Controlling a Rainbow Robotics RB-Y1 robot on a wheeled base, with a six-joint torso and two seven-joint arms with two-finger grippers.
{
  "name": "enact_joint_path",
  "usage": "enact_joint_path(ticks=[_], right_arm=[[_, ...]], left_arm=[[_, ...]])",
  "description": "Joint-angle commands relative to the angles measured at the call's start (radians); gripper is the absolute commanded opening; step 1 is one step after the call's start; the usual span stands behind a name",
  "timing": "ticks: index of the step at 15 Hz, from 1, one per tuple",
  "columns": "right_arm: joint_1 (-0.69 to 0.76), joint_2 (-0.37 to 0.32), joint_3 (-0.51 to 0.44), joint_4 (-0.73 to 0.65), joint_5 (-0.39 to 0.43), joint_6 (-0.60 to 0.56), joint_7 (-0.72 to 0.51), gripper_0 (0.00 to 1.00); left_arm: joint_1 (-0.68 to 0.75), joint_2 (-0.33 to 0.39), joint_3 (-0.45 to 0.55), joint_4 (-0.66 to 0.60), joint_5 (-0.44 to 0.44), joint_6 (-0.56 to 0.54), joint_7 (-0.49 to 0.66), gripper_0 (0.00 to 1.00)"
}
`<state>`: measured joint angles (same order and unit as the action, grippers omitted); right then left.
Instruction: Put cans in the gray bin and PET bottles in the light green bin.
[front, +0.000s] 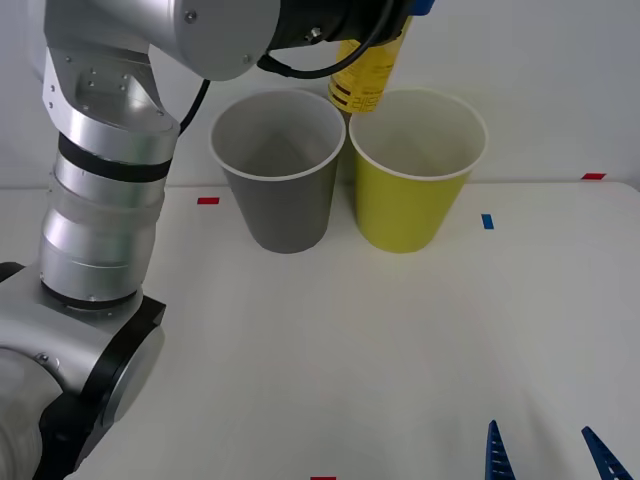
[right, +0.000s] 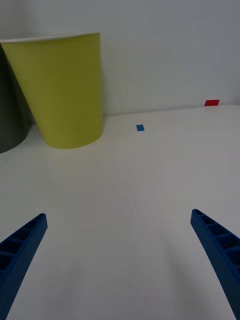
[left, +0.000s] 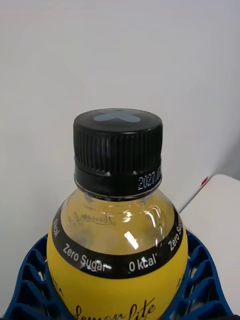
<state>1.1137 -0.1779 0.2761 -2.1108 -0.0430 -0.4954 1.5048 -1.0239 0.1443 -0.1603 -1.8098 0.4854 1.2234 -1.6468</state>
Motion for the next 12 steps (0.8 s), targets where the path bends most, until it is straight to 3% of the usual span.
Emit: enact_joint_path(ticks=[1, 6, 9, 12], right_arm=[[0.0, 0.0, 0.0, 0.0, 0.0, 0.0, 0.0, 1.0], [0.0, 0.0, 0.0, 0.0, 0.0, 0.0, 0.0, 1.0], [0.0, 0.0, 0.0, 0.0, 0.0, 0.0, 0.0, 1.0], [0.0, 0.0, 0.0, 0.0, 0.0, 0.0, 0.0, 1.0]], left_arm=[[-0.013, -0.066, -0.053, 0.179, -0.021, -0.203, -0.011, 0.0], [-0.015, -0.152, -0.056, 0.348, -0.047, -0.377, -0.041, 0.0], [-0.025, -0.162, -0.056, 0.451, -0.053, -0.49, -0.061, 0.0], [-0.03, -0.162, -0.058, 0.464, -0.056, -0.504, -0.073, 0.0]])
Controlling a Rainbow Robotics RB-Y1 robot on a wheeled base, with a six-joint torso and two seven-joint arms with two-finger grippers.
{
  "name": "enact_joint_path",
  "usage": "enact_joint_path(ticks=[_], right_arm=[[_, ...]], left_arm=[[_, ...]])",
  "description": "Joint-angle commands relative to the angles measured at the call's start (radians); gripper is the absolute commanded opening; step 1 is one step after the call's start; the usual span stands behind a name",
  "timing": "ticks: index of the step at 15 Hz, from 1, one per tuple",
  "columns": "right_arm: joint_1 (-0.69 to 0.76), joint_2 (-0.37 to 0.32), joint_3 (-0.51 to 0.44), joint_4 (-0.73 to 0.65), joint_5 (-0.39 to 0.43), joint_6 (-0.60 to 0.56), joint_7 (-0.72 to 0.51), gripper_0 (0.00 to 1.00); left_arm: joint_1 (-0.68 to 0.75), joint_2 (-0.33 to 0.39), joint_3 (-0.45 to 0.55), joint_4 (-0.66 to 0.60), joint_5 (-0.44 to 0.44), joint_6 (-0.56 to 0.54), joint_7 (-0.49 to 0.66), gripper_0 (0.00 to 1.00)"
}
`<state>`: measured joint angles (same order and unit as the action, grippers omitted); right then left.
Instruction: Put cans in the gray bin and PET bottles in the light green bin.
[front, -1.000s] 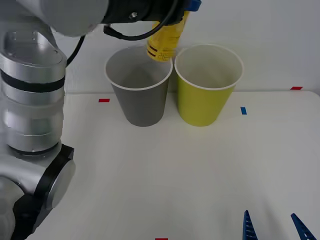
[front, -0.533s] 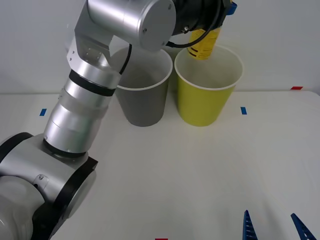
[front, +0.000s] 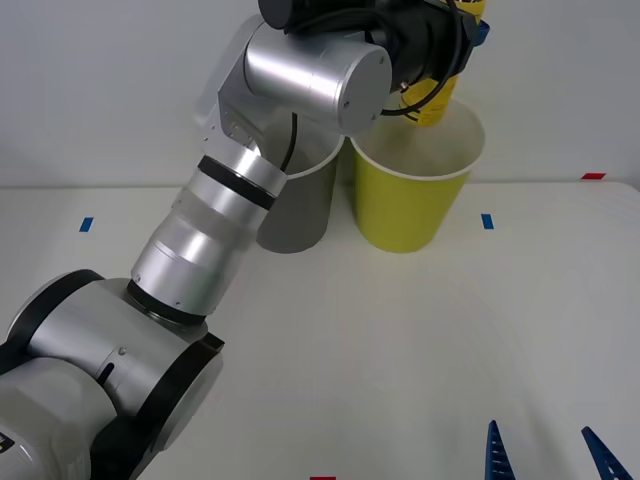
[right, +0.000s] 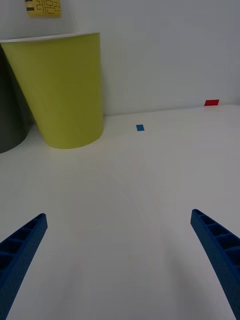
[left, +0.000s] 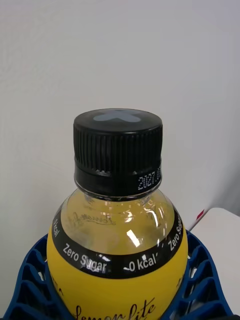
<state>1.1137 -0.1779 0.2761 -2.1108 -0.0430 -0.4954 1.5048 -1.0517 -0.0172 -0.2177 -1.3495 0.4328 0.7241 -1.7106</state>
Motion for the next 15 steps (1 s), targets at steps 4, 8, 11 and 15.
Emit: enact_joint_path(ticks=[4, 8, 11, 15], right_arm=[[0.0, 0.0, 0.0, 0.0, 0.0, 0.0, 0.0, 1.0], [0.0, 0.0, 0.0, 0.0, 0.0, 0.0, 0.0, 1.0], [0.0, 0.0, 0.0, 0.0, 0.0, 0.0, 0.0, 1.0], [0.0, 0.0, 0.0, 0.0, 0.0, 0.0, 0.0, 1.0]], left_arm=[[-0.001, 0.0, -0.002, 0.004, -0.005, -0.005, -0.018, 0.23], [-0.001, 0.0, 0.0, 0.003, 0.011, -0.005, -0.009, 1.0], [0.004, 0.0, 0.0, -0.111, 0.034, 0.124, -0.009, 1.0], [0.012, 0.105, 0.035, -0.401, 0.04, 0.44, 0.005, 1.0]])
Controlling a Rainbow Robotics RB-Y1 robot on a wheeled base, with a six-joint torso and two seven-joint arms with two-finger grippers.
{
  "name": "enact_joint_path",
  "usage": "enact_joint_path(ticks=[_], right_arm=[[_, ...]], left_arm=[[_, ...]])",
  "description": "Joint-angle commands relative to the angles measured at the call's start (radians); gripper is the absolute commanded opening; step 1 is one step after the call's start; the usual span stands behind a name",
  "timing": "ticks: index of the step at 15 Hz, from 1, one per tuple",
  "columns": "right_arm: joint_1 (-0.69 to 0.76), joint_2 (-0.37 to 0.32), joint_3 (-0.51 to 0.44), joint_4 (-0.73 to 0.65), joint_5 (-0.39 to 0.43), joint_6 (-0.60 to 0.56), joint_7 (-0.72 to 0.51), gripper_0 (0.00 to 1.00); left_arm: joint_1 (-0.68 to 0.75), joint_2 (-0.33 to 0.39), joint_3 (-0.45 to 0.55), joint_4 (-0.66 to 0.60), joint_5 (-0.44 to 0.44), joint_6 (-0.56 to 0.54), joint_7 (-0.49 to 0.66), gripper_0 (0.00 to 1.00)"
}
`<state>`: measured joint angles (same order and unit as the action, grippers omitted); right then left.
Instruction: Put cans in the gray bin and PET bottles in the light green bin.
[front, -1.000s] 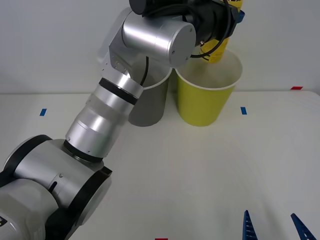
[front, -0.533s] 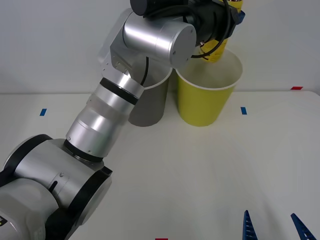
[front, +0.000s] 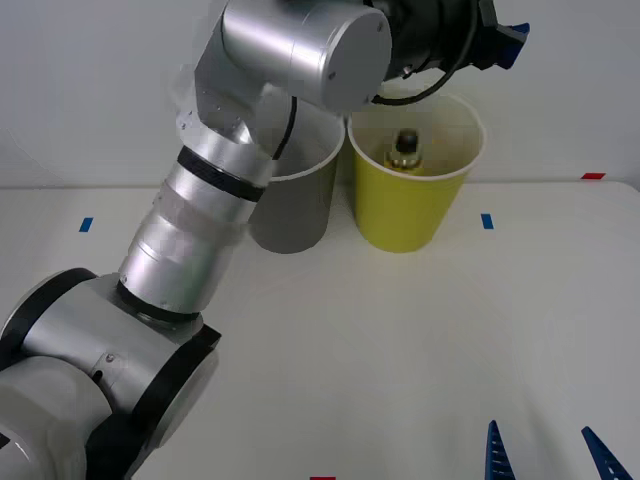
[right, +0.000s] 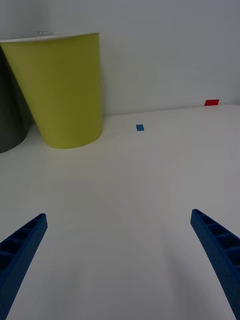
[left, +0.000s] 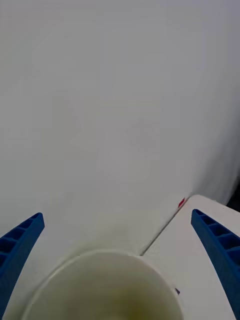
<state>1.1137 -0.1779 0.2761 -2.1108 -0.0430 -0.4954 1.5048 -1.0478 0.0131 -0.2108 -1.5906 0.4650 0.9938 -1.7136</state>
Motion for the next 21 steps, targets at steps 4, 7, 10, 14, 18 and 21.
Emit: enact_joint_path(ticks=[4, 7, 10, 14, 18, 21], right_arm=[[0.0, 0.0, 0.0, 0.0, 0.0, 0.0, 0.0, 1.0], [0.0, 0.0, 0.0, 0.0, 0.0, 0.0, 0.0, 1.0], [0.0, 0.0, 0.0, 0.0, 0.0, 0.0, 0.0, 1.0], [0.0, 0.0, 0.0, 0.0, 0.0, 0.0, 0.0, 1.0], [0.0, 0.0, 0.0, 0.0, 0.0, 0.0, 0.0, 1.0], [0.0, 0.0, 0.0, 0.0, 0.0, 0.0, 0.0, 1.0]], left_arm=[[0.229, 0.169, 0.082, -0.509, 0.023, 0.262, 0.011, 1.0], [0.39, 0.235, 0.143, -0.658, 0.038, 0.262, 0.008, 1.0], [0.565, 0.275, 0.199, -0.769, 0.044, 0.262, -0.003, 1.0], [0.805, 0.301, 0.226, -0.945, 0.007, 0.262, -0.008, 1.0], [0.996, 0.312, 0.206, -1.027, 0.009, 0.262, -0.012, 1.0], [1.111, 0.386, 0.203, -1.027, 0.021, 0.258, -0.009, 1.0]])
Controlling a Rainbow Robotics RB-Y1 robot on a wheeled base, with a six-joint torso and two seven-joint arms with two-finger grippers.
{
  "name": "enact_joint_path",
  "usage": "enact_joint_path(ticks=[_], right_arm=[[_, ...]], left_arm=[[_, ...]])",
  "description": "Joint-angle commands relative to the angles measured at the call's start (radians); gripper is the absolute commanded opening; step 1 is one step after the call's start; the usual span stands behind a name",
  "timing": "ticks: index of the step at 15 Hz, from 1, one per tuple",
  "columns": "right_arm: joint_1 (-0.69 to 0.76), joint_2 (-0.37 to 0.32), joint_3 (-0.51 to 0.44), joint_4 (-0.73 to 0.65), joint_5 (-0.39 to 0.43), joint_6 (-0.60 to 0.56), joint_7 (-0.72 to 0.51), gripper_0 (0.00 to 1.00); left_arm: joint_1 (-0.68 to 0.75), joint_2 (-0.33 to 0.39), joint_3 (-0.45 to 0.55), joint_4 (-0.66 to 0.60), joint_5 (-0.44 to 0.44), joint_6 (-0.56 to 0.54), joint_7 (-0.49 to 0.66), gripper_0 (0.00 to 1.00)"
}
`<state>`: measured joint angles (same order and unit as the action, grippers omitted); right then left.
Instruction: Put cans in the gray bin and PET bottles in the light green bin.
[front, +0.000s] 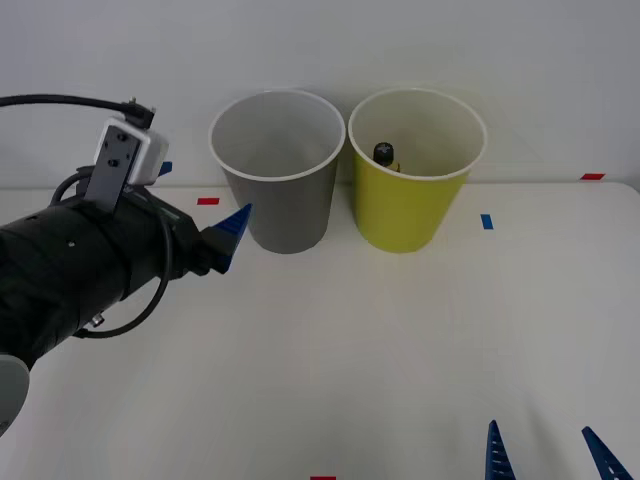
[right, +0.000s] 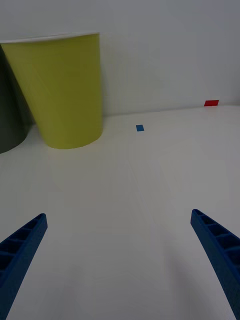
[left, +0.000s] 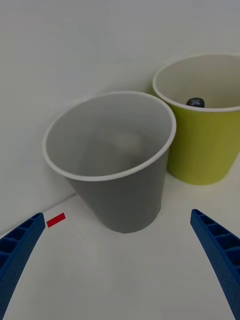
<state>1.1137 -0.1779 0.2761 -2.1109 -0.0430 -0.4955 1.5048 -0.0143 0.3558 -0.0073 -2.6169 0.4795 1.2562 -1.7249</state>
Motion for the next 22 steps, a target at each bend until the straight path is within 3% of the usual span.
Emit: enact_joint_path(ticks=[1, 4, 5, 6, 10, 14, 18, 22], right_arm=[[0.0, 0.0, 0.0, 0.0, 0.0, 0.0, 0.0, 1.0], [0.0, 0.0, 0.0, 0.0, 0.0, 0.0, 0.0, 1.0], [0.0, 0.0, 0.0, 0.0, 0.0, 0.0, 0.0, 1.0], [0.0, 0.0, 0.0, 0.0, 0.0, 0.0, 0.0, 1.0], [0.0, 0.0, 0.0, 0.0, 0.0, 0.0, 0.0, 1.0], [0.0, 0.0, 0.0, 0.0, 0.0, 0.0, 0.0, 1.0], [0.0, 0.0, 0.0, 0.0, 0.0, 0.0, 0.0, 1.0], [0.0, 0.0, 0.0, 0.0, 0.0, 0.0, 0.0, 1.0]], left_arm=[[0.114, 0.043, 0.006, -0.001, 0.005, -0.008, 0.001, 1.0], [0.208, 0.002, 0.026, -0.001, 0.004, -0.026, -0.002, 1.0], [0.246, 0.006, 0.021, -0.001, 0.001, -0.087, -0.004, 1.0], [0.298, 0.008, 0.001, -0.001, -0.01, -0.182, -0.005, 1.0], [0.557, 0.015, -0.146, 0.063, -0.11, -0.756, -0.027, 1.0], [0.651, 0.048, -0.215, 0.221, -0.147, -1.101, -0.025, 1.0], [0.663, 0.081, -0.278, 0.419, -0.162, -1.377, -0.019, 1.0], [0.746, 0.08, -0.286, 0.472, -0.193, -1.497, 0.007, 1.0]])
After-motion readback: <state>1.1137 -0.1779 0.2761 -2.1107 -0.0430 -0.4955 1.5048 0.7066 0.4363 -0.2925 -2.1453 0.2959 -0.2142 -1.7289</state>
